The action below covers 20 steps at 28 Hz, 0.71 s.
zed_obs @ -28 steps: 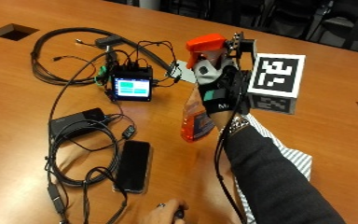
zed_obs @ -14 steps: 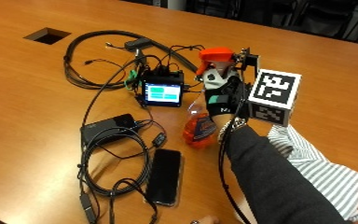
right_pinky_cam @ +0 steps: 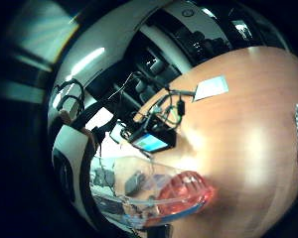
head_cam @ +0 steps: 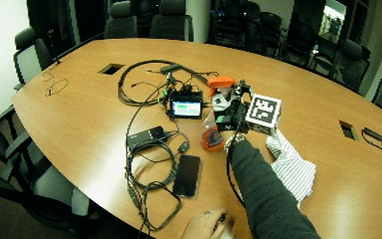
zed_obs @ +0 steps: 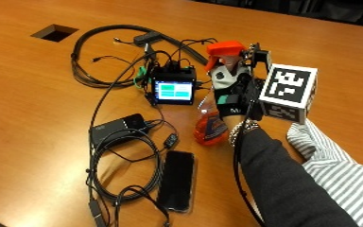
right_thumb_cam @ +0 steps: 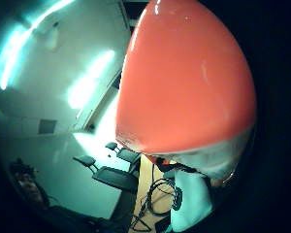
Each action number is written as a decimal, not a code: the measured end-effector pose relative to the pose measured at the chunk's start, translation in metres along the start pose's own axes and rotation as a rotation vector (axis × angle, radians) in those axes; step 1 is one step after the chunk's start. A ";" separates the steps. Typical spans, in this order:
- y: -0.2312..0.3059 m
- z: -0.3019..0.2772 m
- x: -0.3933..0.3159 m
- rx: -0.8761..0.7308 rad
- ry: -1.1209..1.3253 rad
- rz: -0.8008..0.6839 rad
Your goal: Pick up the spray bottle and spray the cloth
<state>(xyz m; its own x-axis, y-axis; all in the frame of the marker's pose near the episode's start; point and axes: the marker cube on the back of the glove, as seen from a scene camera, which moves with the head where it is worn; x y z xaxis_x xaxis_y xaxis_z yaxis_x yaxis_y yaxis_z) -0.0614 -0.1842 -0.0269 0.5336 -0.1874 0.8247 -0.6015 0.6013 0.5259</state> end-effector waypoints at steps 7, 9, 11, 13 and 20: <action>0.011 0.011 0.008 0.018 0.024 0.007; 0.014 0.017 0.013 0.013 0.028 0.018; 0.017 0.024 0.017 0.007 0.034 0.039; 0.019 0.031 0.020 -0.008 0.039 0.069; 0.013 0.062 0.017 -0.247 0.006 0.150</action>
<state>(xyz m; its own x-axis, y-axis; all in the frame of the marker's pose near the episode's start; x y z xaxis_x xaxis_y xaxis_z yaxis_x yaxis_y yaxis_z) -0.0968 -0.2277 0.0068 0.4534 -0.0777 0.8879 -0.5113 0.7933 0.3305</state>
